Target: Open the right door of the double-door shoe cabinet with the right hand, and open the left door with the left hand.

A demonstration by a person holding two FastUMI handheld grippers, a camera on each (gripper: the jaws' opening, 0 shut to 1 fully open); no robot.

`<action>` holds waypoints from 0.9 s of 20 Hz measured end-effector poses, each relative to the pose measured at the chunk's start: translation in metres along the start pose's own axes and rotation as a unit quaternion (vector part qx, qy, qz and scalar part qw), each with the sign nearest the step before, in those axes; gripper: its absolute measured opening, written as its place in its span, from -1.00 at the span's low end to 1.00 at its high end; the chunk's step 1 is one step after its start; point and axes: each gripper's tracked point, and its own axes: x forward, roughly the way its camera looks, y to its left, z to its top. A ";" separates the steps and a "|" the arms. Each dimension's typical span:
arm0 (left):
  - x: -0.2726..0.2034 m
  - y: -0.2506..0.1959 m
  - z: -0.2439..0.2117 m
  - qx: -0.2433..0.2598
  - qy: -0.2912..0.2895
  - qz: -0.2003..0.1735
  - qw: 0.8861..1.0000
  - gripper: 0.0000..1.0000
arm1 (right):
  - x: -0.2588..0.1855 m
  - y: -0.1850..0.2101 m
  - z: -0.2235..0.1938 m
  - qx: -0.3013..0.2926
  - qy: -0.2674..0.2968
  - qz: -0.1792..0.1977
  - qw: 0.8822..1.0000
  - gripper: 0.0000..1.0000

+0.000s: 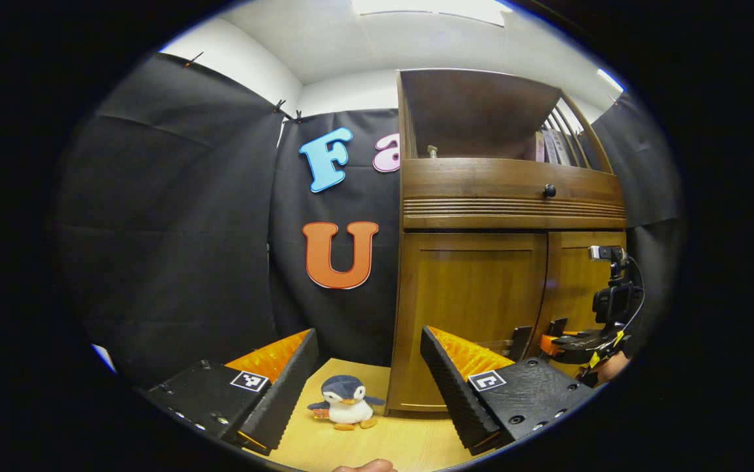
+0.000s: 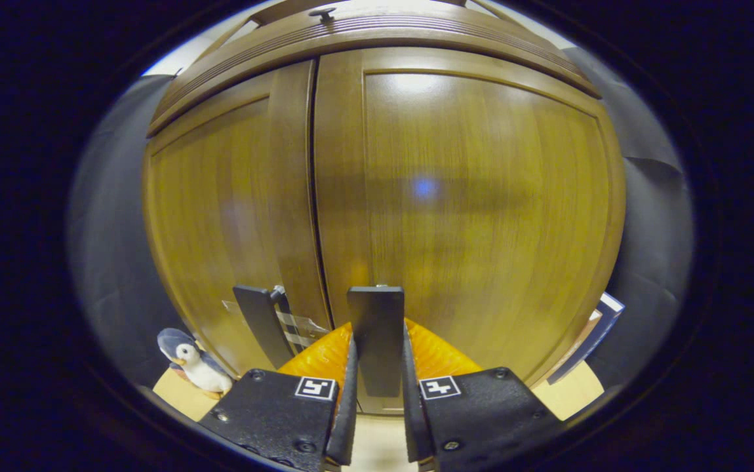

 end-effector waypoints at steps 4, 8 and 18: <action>-0.003 -0.016 0.003 0.004 0.001 -0.019 1.000 0.89 | -0.013 0.000 -0.004 0.002 -0.001 0.016 1.000 -0.37; -0.005 -0.036 -0.001 0.004 0.010 -0.045 0.999 0.90 | -0.043 -0.004 -0.012 0.004 -0.003 0.036 0.999 -0.39; -0.014 -0.085 -0.006 0.004 0.024 -0.104 0.994 0.89 | -0.096 -0.022 -0.028 0.007 -0.006 0.053 0.999 -0.39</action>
